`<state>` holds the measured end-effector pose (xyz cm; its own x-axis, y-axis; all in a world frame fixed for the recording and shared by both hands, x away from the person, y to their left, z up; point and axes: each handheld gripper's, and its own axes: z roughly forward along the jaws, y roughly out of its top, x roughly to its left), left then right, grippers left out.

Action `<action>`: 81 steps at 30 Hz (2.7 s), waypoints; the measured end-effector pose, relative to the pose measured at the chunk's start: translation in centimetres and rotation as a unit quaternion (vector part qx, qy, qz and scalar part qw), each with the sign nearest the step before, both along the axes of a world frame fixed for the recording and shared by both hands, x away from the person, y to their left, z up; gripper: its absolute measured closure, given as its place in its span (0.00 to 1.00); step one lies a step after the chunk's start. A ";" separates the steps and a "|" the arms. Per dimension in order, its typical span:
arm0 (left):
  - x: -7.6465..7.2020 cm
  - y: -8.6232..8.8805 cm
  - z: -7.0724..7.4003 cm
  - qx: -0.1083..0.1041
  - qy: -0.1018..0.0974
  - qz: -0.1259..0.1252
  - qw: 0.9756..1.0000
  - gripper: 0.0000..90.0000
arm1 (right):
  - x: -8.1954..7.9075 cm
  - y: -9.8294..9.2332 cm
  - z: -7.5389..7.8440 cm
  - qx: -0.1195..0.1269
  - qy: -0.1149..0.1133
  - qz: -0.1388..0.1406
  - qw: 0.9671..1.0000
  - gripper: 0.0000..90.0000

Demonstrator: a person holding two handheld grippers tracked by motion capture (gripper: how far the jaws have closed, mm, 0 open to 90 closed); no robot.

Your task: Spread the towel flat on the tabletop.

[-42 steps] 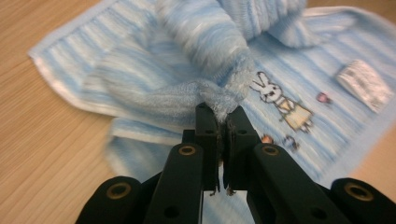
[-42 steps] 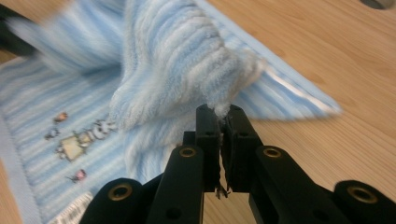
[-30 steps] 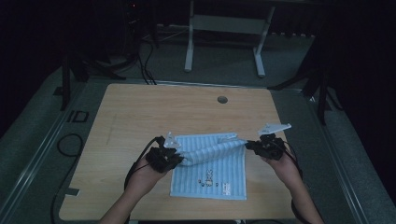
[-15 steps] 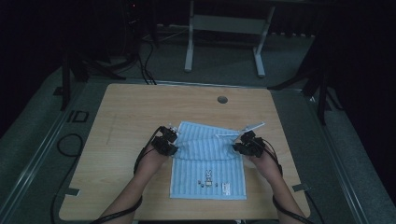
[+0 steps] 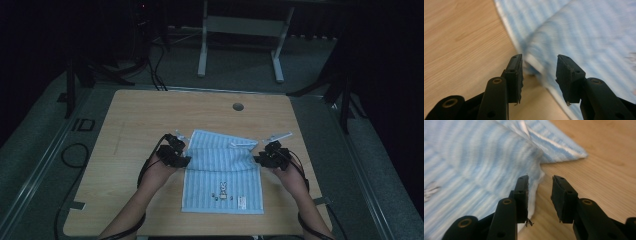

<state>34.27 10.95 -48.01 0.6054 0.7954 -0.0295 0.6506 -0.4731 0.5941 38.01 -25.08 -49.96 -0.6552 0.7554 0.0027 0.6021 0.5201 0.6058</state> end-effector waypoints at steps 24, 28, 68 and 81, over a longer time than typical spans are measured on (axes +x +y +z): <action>-5.0 -2.9 -5.6 -0.010 0.047 -0.083 0.995 0.69 | -5.4 1.6 -3.9 0.003 0.015 0.054 0.998 0.69; -3.9 -3.3 -5.6 -0.005 0.042 -0.075 0.996 0.69 | -4.1 1.6 -3.9 -0.004 0.010 0.050 0.999 0.69; -2.9 -5.7 -4.9 0.020 0.023 -0.133 0.991 0.47 | -5.6 -1.2 -3.5 -0.021 0.013 0.098 0.995 0.60; -2.7 -6.1 -5.4 0.046 0.017 -0.130 0.990 0.79 | -5.6 -1.1 -3.7 -0.035 -0.001 0.090 0.995 0.92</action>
<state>31.56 4.80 -53.45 0.7900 0.6130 0.0115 0.5189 -0.6784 0.5201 32.44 -26.18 -53.63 -0.7794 0.6247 -0.0475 0.4944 0.6598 0.5659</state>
